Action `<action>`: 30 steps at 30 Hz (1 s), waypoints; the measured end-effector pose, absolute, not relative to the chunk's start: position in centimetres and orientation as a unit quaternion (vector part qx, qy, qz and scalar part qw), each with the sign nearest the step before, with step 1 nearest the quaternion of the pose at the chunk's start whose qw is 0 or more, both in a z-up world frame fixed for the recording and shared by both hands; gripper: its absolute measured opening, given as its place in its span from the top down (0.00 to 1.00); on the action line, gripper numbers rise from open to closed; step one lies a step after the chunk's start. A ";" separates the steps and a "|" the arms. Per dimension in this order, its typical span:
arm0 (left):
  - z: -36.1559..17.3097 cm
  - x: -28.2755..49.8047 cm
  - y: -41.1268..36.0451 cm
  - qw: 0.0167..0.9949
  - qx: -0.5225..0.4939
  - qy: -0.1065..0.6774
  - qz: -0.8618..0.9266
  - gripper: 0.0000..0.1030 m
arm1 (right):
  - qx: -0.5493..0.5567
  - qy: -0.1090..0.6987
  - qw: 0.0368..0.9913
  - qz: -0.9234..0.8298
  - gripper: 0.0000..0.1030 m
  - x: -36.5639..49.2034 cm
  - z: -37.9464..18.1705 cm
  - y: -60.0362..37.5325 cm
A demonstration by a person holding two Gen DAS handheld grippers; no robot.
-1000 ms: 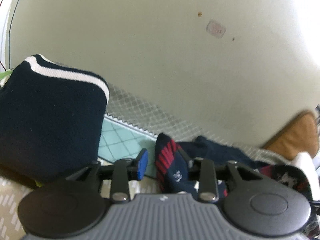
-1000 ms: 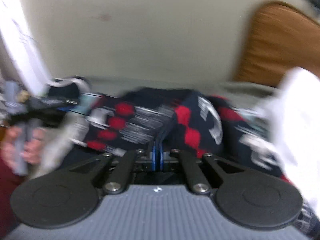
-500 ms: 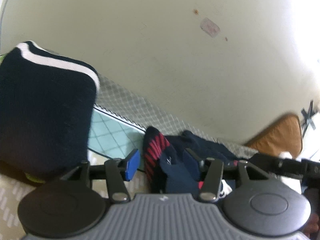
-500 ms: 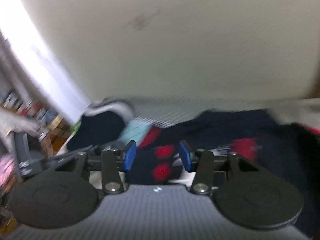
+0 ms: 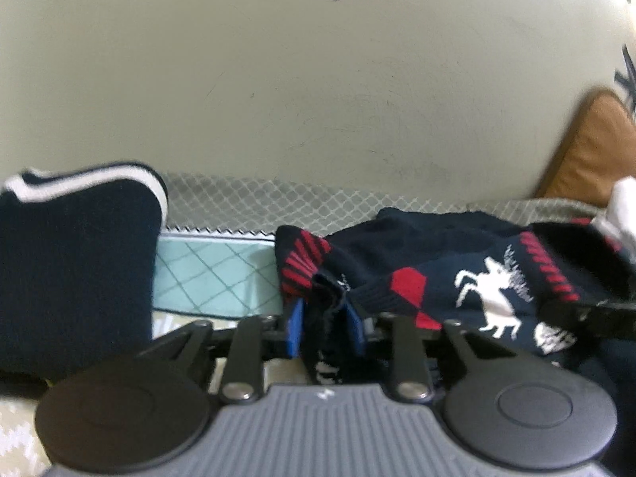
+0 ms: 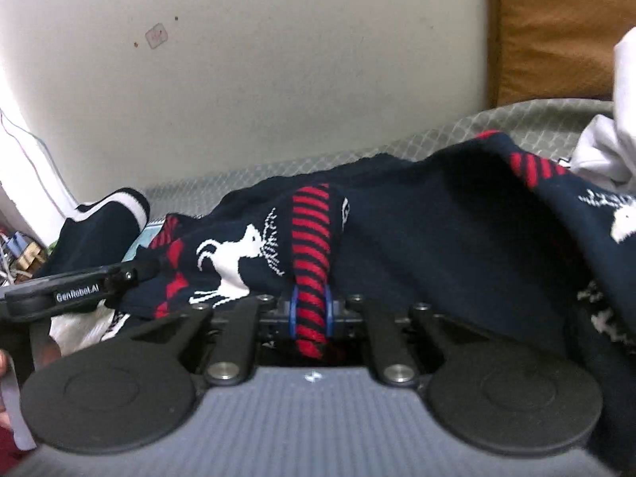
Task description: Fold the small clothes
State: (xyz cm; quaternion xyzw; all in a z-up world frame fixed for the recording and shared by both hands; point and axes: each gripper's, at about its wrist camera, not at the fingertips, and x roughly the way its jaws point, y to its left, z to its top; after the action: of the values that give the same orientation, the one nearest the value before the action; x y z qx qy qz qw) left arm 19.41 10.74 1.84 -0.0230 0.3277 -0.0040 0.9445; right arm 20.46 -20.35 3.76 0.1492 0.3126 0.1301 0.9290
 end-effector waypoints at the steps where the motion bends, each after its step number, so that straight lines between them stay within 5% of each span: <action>1: 2.0 19.3 10.8 0.944 -0.018 0.328 0.001 0.67 | 0.140 0.313 0.931 0.124 0.72 20.2 4.1 -19.9; 4: 3.8 18.7 12.4 0.943 -0.055 0.327 0.006 0.64 | 0.122 0.291 0.942 0.113 0.57 17.6 5.9 -19.6; 10: 6.7 13.3 13.6 0.945 -0.077 0.316 -0.025 0.40 | 0.118 0.284 0.937 0.165 0.57 10.7 6.6 -20.7; 16: 4.2 11.2 11.4 0.933 -0.043 0.356 -0.041 0.39 | 0.161 0.297 0.927 0.164 0.56 7.4 3.7 -20.9; 18: 3.3 11.5 10.4 0.930 -0.035 0.365 -0.041 0.48 | 0.174 0.296 0.926 0.157 0.56 6.6 3.4 -21.3; 19: 2.8 11.8 10.1 0.930 -0.026 0.364 -0.035 0.71 | 0.176 0.294 0.927 0.155 0.57 6.3 3.3 -21.5; 22: 2.3 11.2 10.1 0.936 -0.029 0.351 -0.016 0.89 | 0.178 0.288 0.930 0.142 0.57 5.7 3.3 -21.7; 30: 1.9 9.9 12.1 0.938 -0.057 0.336 0.058 0.85 | 0.194 0.274 0.931 0.143 0.57 5.3 2.6 -22.3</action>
State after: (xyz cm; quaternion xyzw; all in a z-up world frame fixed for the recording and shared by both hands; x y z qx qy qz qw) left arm 9.93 12.13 1.93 -0.0571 0.3364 0.0585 0.9382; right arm 5.33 -22.26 2.64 0.1940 0.2744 0.1430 0.9309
